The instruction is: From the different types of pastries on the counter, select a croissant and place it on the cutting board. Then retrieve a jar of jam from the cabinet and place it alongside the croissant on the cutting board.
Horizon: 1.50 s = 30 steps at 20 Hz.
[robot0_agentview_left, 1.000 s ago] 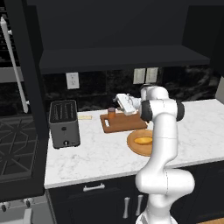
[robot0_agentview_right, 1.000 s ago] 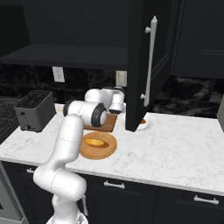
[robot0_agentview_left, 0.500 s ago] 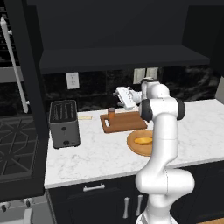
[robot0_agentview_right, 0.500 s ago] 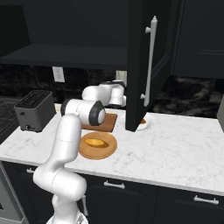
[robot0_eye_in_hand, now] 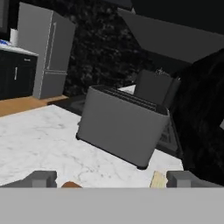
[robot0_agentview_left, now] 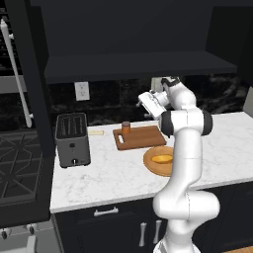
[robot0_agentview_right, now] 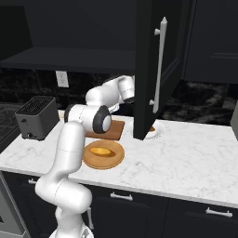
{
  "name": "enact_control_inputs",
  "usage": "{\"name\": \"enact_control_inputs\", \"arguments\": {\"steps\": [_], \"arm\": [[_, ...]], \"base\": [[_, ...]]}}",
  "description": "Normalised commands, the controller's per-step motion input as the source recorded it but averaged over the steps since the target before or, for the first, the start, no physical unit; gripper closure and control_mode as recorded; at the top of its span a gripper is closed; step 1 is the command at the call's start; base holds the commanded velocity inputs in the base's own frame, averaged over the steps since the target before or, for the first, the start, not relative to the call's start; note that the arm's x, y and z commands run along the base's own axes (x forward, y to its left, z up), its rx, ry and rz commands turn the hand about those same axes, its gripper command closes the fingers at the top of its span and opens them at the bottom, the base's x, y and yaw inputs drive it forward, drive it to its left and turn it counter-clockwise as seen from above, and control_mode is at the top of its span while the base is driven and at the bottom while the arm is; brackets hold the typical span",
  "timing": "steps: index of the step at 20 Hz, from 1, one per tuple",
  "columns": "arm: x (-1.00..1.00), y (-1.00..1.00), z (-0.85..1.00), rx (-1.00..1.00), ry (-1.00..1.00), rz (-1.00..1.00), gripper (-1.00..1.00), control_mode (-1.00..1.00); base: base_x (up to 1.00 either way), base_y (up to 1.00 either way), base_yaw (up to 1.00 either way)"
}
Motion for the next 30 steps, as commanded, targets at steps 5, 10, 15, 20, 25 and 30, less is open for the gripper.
{"name": "enact_control_inputs", "arguments": {"steps": [5, 10, 15, 20, 25, 30], "arm": [[-0.01, -0.36, -0.18, -0.14, -0.08, 0.14, -1.0, -1.0], [-0.02, -0.57, -0.17, -0.19, -0.14, 0.13, -1.0, -1.0], [0.0, -0.04, -0.18, -0.06, -0.02, 0.05, -1.0, -1.0], [0.0, -0.1, -0.16, -0.1, -0.11, 0.02, -1.0, -1.0], [0.0, -0.21, -0.16, -0.14, -0.15, 0.06, -1.0, -1.0], [0.0, -0.2, -0.09, -0.13, -0.16, 0.05, -1.0, -1.0]], "base": [[0.0, 0.0, 0.0], [0.0, 0.0, 0.0], [0.0, 0.0, 0.0], [0.0, 0.0, 0.0], [0.0, 0.0, 0.0], [0.0, 0.0, 0.0]]}}
